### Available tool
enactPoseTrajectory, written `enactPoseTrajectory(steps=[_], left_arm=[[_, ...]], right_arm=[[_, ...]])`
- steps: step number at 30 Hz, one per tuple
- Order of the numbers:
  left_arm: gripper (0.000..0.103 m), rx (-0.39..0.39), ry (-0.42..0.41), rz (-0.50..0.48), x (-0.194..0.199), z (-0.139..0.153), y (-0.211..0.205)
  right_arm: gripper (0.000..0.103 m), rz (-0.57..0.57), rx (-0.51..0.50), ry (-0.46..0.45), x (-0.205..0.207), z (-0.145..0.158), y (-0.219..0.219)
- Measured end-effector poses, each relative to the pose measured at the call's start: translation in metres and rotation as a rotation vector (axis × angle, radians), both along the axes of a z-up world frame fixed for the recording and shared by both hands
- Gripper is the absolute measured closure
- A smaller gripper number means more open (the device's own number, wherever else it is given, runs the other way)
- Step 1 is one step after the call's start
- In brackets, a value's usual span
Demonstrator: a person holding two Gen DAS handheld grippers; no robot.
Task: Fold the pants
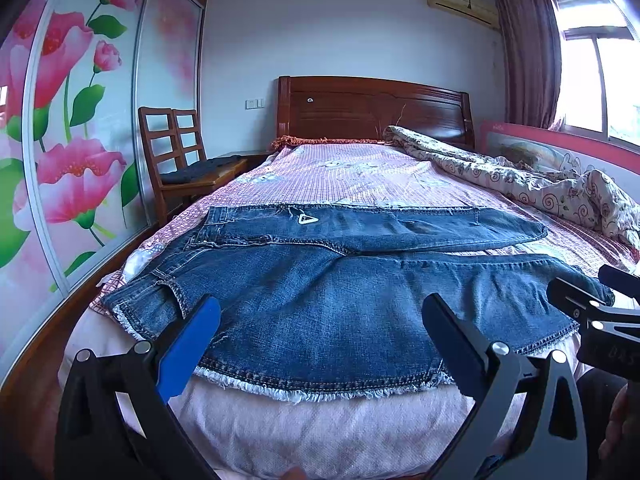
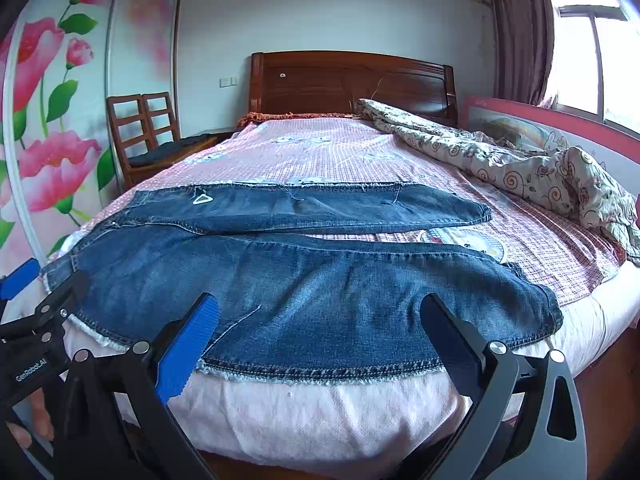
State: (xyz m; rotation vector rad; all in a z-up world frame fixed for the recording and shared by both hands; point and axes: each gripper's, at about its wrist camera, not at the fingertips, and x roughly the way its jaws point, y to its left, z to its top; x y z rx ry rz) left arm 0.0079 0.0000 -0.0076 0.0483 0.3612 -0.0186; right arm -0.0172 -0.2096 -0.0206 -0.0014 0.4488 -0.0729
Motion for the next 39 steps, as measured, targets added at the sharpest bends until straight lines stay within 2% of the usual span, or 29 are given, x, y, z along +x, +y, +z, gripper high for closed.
enactPoseTrajectory(steps=[7,20,25,30,32,34,36,39], left_arm=[[0.002,0.019,-0.016,-0.009,0.0,0.001,-0.004],[0.002,-0.001,0.033,-0.003,0.002,0.0,0.0],[0.002,-0.023,0.075,0.005,0.018,0.012,0.014],[0.002,0.014,0.121,-0.067,0.067,0.035,0.043],[0.002,0.004,0.185,-0.09,0.101,0.043,0.063],[0.002,-0.027,0.237,-0.098,0.135,0.049,0.084],[0.002,-0.077,0.3,-0.092,0.169,0.053,0.107],[0.002,-0.111,0.371,-0.101,0.22,0.051,0.134]], right_arm=[[0.003,-0.003,0.002,0.0,0.0,0.0,0.0],[0.003,-0.004,0.0,0.004,0.001,0.0,-0.001],[0.003,-0.006,0.06,0.068,0.011,-0.005,-0.014],[0.003,-0.015,0.123,0.141,0.024,-0.018,-0.027],[0.003,-0.017,0.146,0.164,0.03,-0.023,-0.03],[0.003,-0.017,0.188,0.223,0.038,-0.03,-0.032],[0.003,-0.011,0.198,0.258,0.045,-0.036,-0.029],[0.003,0.01,0.206,0.306,0.052,-0.042,-0.023]])
